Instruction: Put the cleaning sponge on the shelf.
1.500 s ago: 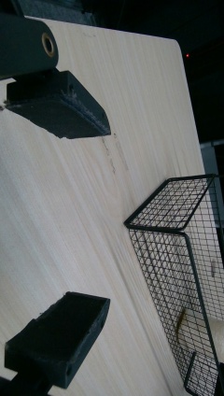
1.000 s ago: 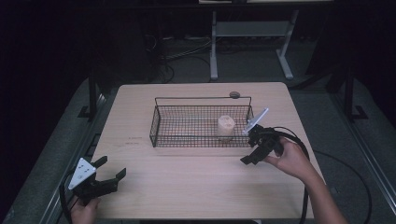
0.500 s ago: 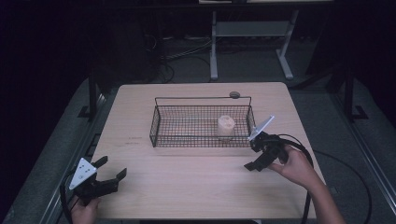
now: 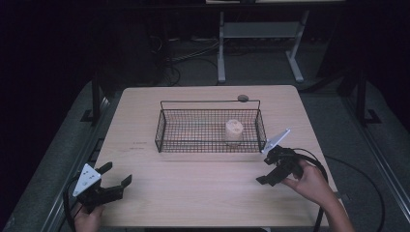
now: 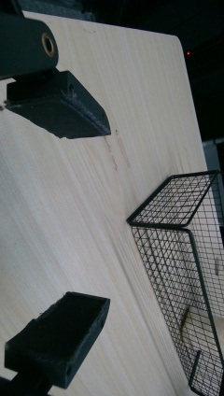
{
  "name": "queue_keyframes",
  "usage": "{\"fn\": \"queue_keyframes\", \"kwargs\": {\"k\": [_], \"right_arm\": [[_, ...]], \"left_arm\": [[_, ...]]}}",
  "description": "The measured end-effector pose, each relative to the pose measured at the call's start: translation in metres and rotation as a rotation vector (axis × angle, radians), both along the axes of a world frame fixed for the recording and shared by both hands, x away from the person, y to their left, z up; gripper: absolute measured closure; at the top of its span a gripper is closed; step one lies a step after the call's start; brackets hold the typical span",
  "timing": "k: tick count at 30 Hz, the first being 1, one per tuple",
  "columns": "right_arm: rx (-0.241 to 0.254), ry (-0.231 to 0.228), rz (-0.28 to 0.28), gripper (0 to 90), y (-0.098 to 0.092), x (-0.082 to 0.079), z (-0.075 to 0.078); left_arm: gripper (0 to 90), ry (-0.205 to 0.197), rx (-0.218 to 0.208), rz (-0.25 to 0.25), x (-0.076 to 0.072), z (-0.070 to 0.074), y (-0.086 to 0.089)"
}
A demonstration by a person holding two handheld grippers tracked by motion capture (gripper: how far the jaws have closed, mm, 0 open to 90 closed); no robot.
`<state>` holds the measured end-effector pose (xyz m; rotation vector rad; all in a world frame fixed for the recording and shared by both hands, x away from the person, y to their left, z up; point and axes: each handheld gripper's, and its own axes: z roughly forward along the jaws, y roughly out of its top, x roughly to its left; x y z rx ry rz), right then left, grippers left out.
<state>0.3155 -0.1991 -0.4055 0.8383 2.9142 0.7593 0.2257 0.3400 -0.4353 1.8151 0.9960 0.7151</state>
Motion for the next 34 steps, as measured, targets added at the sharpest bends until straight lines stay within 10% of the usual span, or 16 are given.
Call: {"fn": "queue_keyframes", "kwargs": {"k": [34], "right_arm": [[0.100,-0.060,-0.087,18.9,-0.029,-0.053,-0.024]], "left_arm": [[13.9,0.008,0.014,-0.011,0.000,-0.002,-0.005]]}}
